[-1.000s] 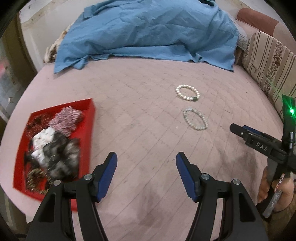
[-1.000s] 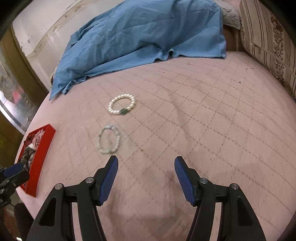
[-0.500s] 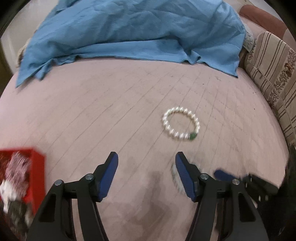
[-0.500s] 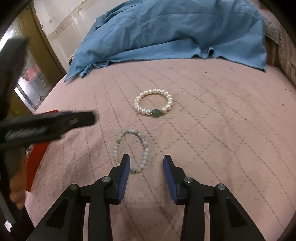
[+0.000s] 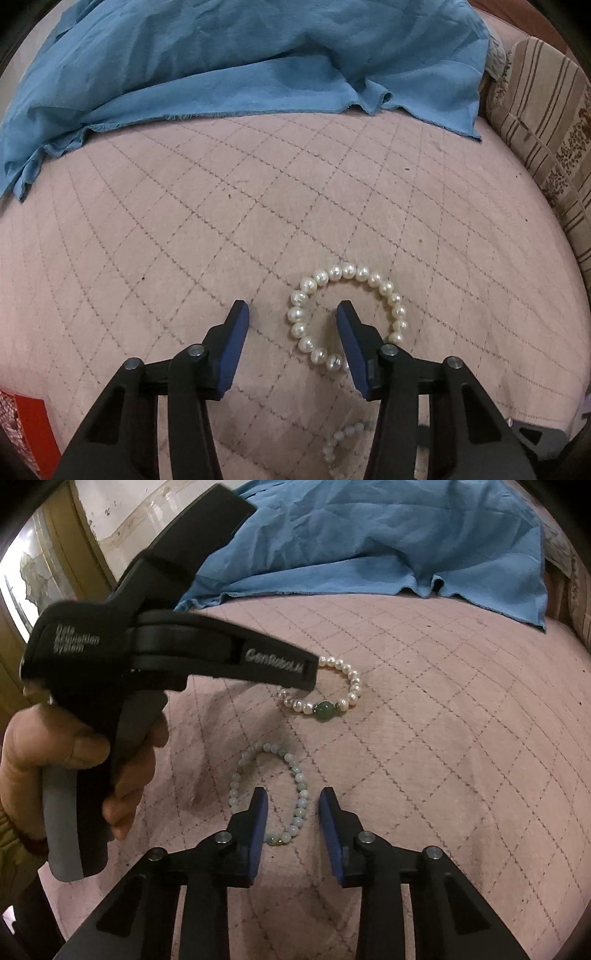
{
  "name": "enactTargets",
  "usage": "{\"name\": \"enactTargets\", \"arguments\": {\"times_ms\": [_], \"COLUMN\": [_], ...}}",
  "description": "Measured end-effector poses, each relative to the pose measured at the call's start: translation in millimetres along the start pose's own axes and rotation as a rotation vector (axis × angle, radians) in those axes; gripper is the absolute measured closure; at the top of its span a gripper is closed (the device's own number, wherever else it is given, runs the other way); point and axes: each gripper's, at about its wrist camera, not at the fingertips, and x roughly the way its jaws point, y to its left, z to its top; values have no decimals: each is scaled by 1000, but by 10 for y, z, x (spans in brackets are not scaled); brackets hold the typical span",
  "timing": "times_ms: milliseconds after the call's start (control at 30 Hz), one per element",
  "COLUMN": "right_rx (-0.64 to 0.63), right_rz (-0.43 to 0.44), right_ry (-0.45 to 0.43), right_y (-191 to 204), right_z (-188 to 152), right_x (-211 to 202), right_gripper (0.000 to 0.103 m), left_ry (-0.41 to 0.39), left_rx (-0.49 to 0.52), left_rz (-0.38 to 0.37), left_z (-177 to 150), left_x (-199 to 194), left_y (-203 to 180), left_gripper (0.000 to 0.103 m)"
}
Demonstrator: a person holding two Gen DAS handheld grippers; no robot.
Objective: Organize jewelry
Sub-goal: 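Grasp the pale jade-bead bracelet with the right tool while the left tool grasps the pearl bracelet, then lift both bracelets and carry them over the red tray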
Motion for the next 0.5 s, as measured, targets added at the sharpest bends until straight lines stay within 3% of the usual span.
{"name": "enactTargets", "arguments": {"times_ms": [33,100,133,500], "right_rx": [1,10,16,89], "right_rz": [-3,0,2,46], "right_ry": [2,3,2,-60], "right_y": [-3,-23,-31,-136], "right_z": [-5,-15,-20,28], "right_x": [4,1,-8,-190], "right_gripper": [84,95,96,96], "left_ry": [-5,-23,-19,-54], "left_rx": [1,15,14,-37], "left_rz": [10,45,31,-24], "left_z": [-7,-29,-30,-214], "left_x": [-2,-27,-41,-635], "left_y": [-3,-31,-40,7], "left_gripper": [59,89,94,94]}}
